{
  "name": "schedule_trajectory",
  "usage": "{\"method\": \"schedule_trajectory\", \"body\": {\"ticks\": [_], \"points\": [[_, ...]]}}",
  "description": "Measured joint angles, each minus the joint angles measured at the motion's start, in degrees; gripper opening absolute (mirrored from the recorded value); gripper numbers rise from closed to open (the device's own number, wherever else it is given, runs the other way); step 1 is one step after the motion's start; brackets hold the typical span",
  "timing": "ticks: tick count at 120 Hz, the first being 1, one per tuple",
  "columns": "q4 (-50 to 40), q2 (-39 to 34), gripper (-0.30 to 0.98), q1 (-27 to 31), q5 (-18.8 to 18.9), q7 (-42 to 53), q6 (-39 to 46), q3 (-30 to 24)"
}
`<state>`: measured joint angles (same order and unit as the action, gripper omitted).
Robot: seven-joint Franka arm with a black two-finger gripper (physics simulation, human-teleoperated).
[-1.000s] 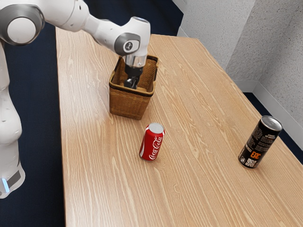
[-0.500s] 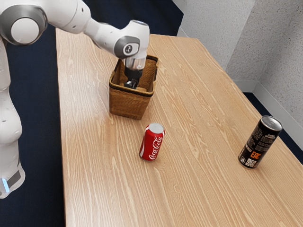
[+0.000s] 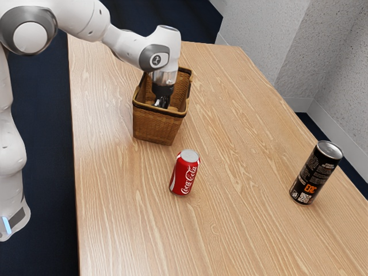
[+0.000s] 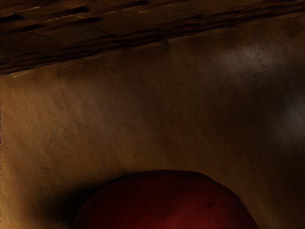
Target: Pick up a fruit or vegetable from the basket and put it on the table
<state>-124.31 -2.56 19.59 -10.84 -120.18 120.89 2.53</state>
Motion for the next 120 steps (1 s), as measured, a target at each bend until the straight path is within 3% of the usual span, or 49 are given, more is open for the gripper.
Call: {"method": "schedule_trajectory", "body": {"ticks": [46,58,88,102,120], "points": [[0.34,-4.52,0.33,0.47,0.41,0.48,-2.82,0.15],[2.10,-6.41,0.33,0.35,1.97,0.16,-4.84,0.12],[22.55,-6.81,0.33,-0.15,10.57,-1.83,-16.10,-4.10],[33.07,-1.88,0.33,-0.68,14.29,-2.65,-19.68,-8.26],[44.95,7.11,0.33,-5.05,17.31,-3.38,-21.84,-9.31]]}}
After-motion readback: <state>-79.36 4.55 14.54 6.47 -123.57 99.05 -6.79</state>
